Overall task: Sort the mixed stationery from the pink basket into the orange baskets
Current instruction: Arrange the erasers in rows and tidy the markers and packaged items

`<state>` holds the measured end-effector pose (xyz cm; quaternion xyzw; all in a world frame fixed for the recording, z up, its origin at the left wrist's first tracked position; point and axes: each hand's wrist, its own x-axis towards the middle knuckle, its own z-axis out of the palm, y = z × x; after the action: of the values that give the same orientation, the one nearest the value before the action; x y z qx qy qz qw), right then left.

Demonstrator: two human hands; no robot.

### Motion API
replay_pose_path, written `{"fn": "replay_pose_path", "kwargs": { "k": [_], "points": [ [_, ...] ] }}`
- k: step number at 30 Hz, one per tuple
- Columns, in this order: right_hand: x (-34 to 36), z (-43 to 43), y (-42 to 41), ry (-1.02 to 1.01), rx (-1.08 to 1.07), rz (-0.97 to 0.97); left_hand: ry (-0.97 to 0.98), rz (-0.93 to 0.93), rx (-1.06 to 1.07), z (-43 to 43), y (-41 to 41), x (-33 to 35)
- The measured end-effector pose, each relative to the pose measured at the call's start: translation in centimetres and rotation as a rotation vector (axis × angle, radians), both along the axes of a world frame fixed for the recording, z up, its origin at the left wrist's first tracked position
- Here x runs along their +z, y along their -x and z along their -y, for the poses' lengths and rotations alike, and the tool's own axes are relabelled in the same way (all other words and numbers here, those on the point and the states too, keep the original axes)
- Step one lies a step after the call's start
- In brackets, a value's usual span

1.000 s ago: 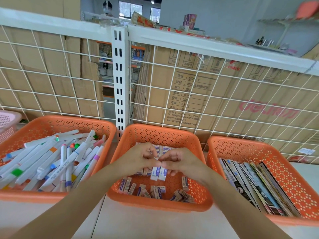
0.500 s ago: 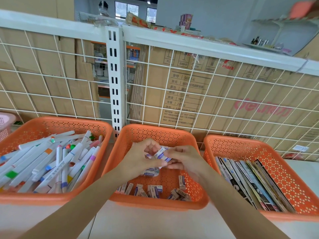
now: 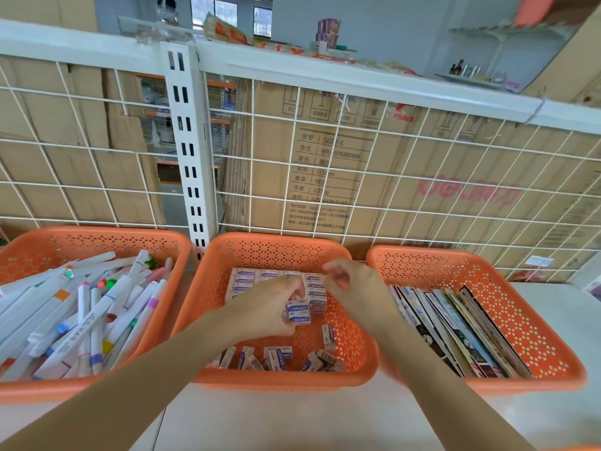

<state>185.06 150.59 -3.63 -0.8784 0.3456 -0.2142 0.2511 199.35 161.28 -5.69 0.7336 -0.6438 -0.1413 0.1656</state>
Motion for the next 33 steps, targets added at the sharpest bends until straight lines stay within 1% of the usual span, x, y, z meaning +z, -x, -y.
{"fn": "replay_pose_path", "kwargs": {
  "k": [2, 5, 7, 11, 16, 21, 28, 31, 33],
  "points": [
    [-0.7, 0.3, 0.6, 0.166, -0.015, 0.010, -0.094, 0.086, -0.055, 0.4, 0.0, -0.7],
    [-1.8, 0.2, 1.1, 0.279, -0.019, -0.046, -0.189, 0.204, -0.114, 1.0, 0.0, -1.4],
    [-2.1, 0.0, 1.2, 0.266, -0.040, -0.078, -0.212, 0.243, -0.127, 1.1, 0.2, -1.6],
    [-2.2, 0.0, 1.2, 0.194, -0.038, -0.137, -0.185, 0.288, -0.112, 1.3, 0.2, -2.1],
    [-2.1, -0.1, 1.2, 0.198, -0.034, -0.175, -0.153, 0.350, -0.053, 1.4, 0.0, -2.4],
    [-2.3, -0.1, 1.2, 0.212, -0.035, -0.176, -0.127, 0.430, -0.081, 1.5, 0.0, -2.8],
    [-2.3, -0.3, 1.2, 0.208, -0.041, -0.169, -0.093, 0.417, -0.116, 1.6, 0.3, -2.9],
    [-2.4, -0.2, 1.3, 0.210, -0.040, -0.171, -0.097, 0.328, -0.148, 1.8, 0.2, -2.7],
    [-2.4, -0.2, 1.3, 0.210, -0.043, -0.171, -0.123, 0.270, -0.208, 2.0, 0.0, -2.6]
  ]
}}
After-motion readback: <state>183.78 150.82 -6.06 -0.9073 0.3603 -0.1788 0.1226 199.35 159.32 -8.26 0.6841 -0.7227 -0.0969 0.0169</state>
